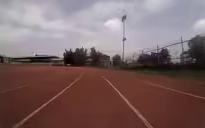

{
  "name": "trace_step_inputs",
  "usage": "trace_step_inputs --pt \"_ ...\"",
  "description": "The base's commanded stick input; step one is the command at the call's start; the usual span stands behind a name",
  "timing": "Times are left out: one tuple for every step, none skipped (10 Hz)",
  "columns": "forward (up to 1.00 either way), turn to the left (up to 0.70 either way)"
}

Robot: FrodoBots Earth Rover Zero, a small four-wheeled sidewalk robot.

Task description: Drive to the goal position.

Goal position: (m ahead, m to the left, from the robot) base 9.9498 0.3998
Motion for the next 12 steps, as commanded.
trace_step_inputs --pt "0.45 0.0" --pt "0.45 0.0" --pt "0.45 0.0" --pt "0.45 0.0" --pt "0.45 0.0" --pt "0.45 0.0" --pt "0.45 0.0" --pt "0.45 0.0" --pt "0.45 0.0" --pt "0.45 0.0" --pt "0.45 0.0" --pt "0.45 0.0"
